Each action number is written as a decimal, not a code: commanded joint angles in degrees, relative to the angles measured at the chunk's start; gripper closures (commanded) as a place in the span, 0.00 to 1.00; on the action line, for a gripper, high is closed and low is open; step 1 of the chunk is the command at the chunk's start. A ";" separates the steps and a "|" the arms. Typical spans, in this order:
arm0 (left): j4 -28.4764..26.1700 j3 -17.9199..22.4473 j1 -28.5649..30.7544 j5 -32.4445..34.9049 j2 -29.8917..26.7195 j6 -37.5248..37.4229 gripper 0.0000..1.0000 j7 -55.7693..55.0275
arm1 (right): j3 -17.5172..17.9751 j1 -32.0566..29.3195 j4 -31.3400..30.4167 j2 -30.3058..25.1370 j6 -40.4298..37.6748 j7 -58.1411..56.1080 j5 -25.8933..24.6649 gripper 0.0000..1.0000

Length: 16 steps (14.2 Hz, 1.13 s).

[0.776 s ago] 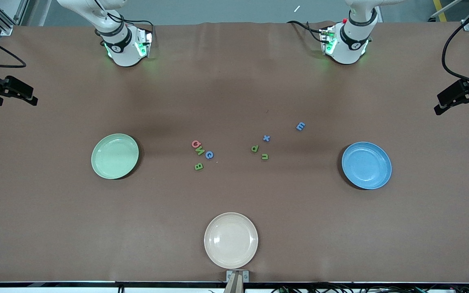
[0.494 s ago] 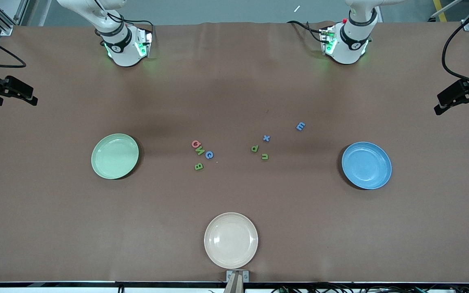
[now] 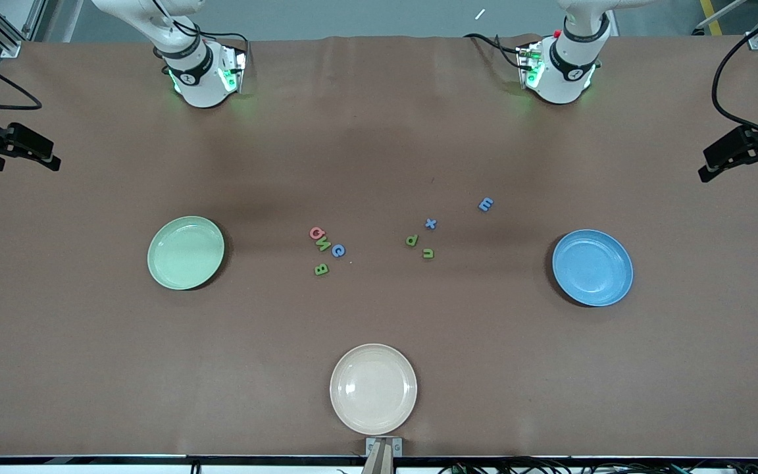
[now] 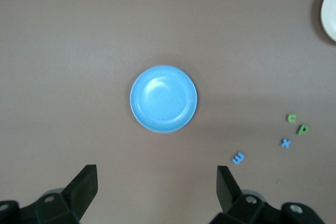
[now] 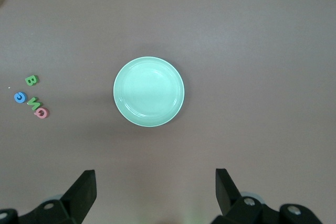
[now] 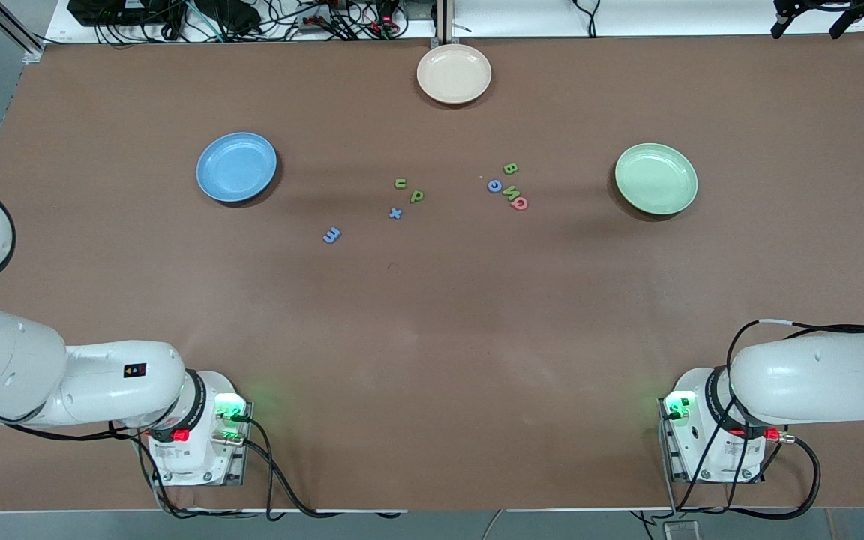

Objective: Sort upper and lower case letters into plates

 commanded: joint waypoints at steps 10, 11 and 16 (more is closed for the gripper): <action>-37.32 -13.02 0.08 -1.34 -5.67 28.09 0.00 -40.60 | 0.22 -0.26 -1.67 -1.91 -0.39 -0.13 0.17 0.00; -41.37 -14.34 0.00 -1.34 -5.50 33.55 0.00 -46.05 | 0.14 -0.35 -1.58 -1.91 -0.39 -0.13 0.17 0.00; -50.89 -17.15 -0.53 -1.34 0.46 48.00 0.00 -54.77 | 0.49 0.17 -0.35 -1.56 -0.47 -0.13 -0.35 0.00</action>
